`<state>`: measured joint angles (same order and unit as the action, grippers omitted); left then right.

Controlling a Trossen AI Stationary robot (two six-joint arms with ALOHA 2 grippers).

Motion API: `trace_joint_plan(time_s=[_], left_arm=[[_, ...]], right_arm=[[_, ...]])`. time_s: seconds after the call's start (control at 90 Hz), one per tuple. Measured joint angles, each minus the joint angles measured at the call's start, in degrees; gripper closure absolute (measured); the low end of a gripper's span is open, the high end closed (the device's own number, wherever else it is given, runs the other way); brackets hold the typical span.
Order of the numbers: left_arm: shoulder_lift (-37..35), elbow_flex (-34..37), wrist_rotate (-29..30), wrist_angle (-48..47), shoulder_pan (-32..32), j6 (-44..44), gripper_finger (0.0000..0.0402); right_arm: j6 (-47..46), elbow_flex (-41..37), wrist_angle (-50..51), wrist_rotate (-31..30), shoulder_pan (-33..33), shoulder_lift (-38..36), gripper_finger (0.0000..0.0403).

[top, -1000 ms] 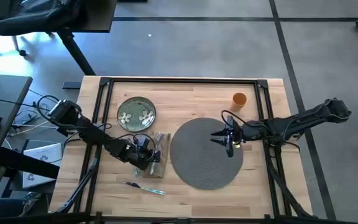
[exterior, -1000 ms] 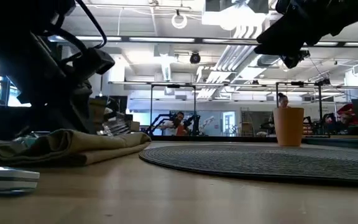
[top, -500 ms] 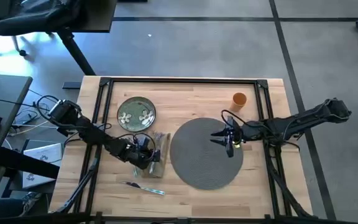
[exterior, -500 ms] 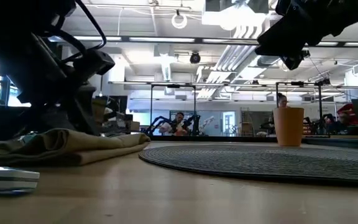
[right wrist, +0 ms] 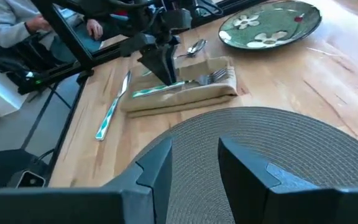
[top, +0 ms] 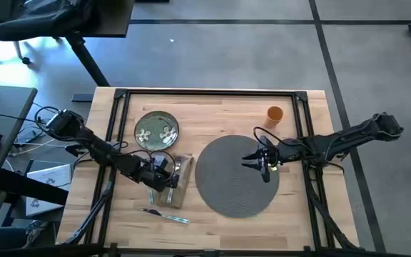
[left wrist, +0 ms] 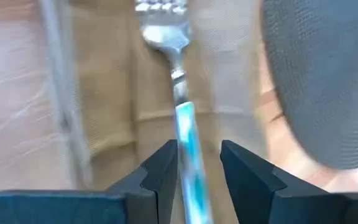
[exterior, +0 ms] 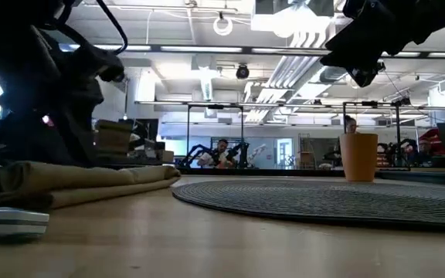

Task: Set table place
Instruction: Put the blue fork on top of the brown table napkin, then adjust the brown table napkin

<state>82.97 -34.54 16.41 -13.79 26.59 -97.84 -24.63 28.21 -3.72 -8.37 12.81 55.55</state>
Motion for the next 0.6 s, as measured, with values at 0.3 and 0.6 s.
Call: trace_joint_plan(time_s=[0.3, 0.6], left_arm=[[-5.14, -5.07, 0.61, -1.13, 0.00, 13.26, 0.0294], [3.28, -12.24, -0.58, -1.93, -0.99, 30.34, 0.0318]], right_arm=[[0.25, 0.00, 0.10, 0.62, -0.02, 0.00, 0.0293], [0.46, 0.00, 0.24, 0.73, 0.01, 0.00, 0.0293]])
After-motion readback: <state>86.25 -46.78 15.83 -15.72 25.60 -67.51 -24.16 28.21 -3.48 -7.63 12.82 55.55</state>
